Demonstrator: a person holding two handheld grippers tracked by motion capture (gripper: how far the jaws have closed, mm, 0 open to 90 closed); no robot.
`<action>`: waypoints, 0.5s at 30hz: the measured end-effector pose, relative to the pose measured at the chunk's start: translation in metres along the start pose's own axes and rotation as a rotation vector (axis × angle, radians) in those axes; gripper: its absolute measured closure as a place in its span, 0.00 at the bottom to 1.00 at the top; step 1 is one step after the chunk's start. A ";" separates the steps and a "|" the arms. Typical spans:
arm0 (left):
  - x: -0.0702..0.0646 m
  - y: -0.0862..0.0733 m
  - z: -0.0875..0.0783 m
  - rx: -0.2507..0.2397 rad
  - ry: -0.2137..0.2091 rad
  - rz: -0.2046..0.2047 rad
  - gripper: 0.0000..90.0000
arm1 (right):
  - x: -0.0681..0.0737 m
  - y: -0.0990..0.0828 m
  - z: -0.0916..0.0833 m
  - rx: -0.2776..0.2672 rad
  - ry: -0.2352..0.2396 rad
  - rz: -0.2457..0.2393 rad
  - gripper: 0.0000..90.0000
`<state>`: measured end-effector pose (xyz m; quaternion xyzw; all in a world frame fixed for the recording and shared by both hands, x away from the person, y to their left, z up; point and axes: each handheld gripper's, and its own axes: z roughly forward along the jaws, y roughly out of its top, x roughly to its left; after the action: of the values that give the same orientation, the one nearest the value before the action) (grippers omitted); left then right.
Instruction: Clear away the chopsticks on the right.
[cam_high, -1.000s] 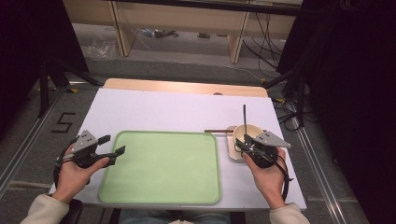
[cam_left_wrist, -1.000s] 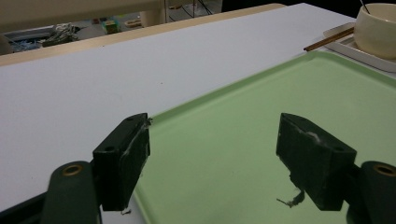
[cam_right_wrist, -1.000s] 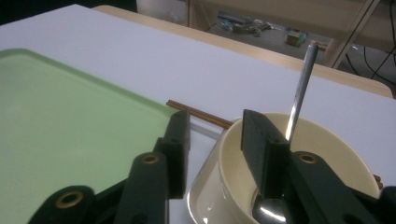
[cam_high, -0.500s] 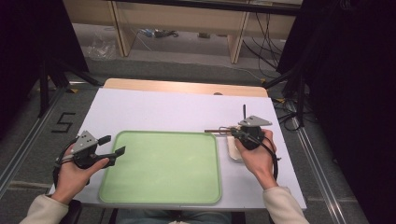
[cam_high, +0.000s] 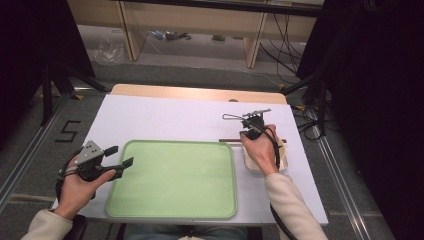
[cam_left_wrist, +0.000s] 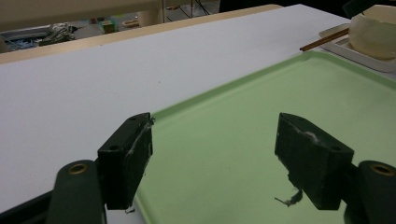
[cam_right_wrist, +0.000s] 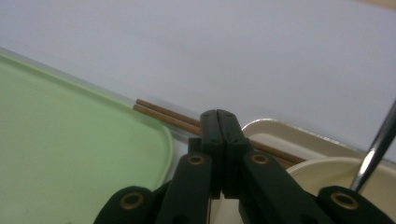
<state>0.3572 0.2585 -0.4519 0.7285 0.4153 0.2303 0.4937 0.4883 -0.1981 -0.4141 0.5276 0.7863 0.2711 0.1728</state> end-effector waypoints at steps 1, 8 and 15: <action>0.000 0.000 0.000 0.000 0.000 -0.002 0.31 | -0.002 0.003 0.006 0.031 -0.008 0.006 1.00; 0.000 -0.001 -0.001 0.003 0.000 -0.004 0.31 | -0.004 0.012 0.022 0.136 -0.017 0.092 1.00; 0.001 -0.002 -0.002 0.003 0.000 -0.008 0.31 | -0.006 0.018 0.032 0.170 -0.057 0.064 1.00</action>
<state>0.3552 0.2603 -0.4529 0.7275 0.4187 0.2278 0.4935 0.5215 -0.1903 -0.4286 0.5728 0.7839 0.1939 0.1409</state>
